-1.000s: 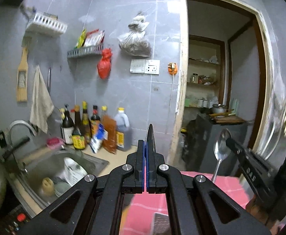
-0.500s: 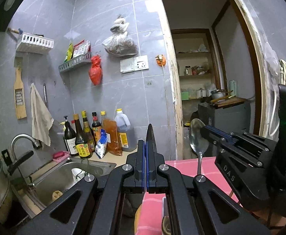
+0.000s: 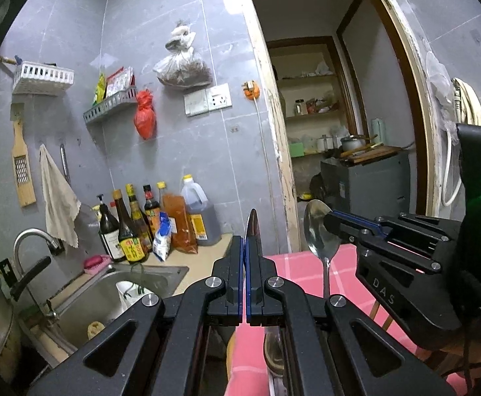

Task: Organize utensils
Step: 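Lower both tools over the caddy and open them to drop the spoons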

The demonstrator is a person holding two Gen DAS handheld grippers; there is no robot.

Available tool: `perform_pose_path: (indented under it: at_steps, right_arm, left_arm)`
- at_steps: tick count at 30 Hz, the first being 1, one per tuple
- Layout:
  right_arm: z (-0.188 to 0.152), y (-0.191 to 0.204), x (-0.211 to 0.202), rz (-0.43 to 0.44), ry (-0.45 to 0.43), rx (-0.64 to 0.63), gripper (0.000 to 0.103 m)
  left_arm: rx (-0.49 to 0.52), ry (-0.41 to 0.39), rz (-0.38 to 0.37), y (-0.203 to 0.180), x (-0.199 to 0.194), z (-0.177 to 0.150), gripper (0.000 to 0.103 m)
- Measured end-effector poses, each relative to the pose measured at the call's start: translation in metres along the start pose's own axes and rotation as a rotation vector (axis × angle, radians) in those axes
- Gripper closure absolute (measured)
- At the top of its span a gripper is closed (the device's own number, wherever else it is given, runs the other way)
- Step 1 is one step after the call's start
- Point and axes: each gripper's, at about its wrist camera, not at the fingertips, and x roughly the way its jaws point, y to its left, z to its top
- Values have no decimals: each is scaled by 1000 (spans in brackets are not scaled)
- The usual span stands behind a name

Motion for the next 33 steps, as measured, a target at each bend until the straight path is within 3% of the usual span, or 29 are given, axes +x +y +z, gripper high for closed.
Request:
perform_pose_path:
  at_steps: [16,21,33]
  right_arm:
    - [0,-4,-13,59,53,17,99]
    - [1,-6,-18,74,73,27,96]
    - [-3,-11,-18,77,127,73,94]
  left_arm:
    - [-131,137,-130,10,-3,-13,102]
    - [-201,173,-144,20,-4,-14,101]
    - [-233,203,-171,24,-2,-13,99]
